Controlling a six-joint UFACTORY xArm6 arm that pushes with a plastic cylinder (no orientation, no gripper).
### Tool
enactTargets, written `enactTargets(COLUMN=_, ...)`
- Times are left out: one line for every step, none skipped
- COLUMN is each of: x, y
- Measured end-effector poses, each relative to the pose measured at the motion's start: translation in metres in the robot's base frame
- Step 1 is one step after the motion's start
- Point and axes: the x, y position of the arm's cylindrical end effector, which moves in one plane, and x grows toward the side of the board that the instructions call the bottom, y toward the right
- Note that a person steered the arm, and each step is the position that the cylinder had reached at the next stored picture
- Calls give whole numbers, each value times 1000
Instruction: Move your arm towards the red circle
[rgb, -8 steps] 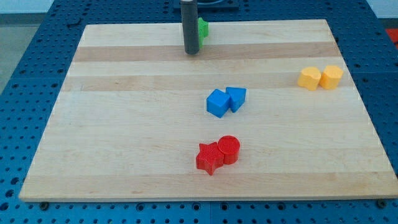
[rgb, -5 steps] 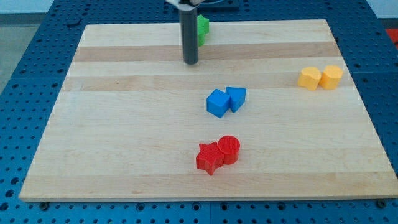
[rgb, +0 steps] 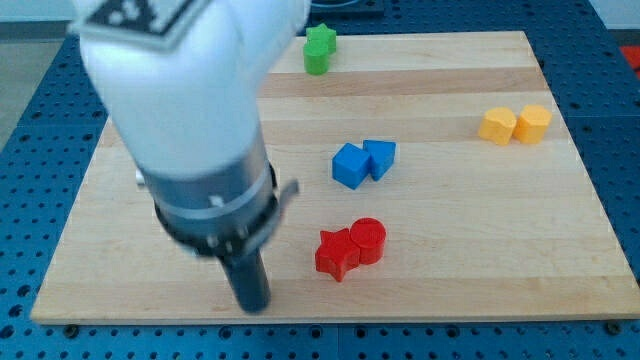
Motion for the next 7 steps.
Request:
enactTargets(x=0, y=0)
enactTargets(x=1, y=46)
enactTargets(x=1, y=123)
enactTargets(x=-4, y=185)
enactTargets(x=-26, y=186)
enactTargets(x=-44, y=178)
enactTargets(x=-45, y=149)
